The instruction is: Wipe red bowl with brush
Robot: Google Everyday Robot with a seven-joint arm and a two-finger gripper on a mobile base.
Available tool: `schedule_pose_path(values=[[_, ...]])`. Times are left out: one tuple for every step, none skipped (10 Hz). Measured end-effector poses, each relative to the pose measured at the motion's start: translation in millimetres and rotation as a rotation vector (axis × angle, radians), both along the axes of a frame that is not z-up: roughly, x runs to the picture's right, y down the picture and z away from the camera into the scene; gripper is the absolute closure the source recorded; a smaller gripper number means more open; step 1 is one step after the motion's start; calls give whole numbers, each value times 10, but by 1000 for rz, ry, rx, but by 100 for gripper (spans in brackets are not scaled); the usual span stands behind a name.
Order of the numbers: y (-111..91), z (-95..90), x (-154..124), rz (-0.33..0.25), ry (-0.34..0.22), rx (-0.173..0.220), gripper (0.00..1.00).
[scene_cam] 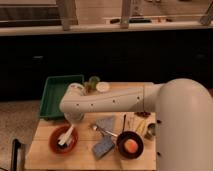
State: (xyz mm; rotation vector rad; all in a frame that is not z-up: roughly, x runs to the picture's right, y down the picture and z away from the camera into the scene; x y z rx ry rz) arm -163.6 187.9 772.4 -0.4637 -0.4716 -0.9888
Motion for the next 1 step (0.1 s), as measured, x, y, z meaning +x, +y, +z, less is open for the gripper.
schedule_pose_path(values=[[0, 0, 0, 0, 0, 0, 100]])
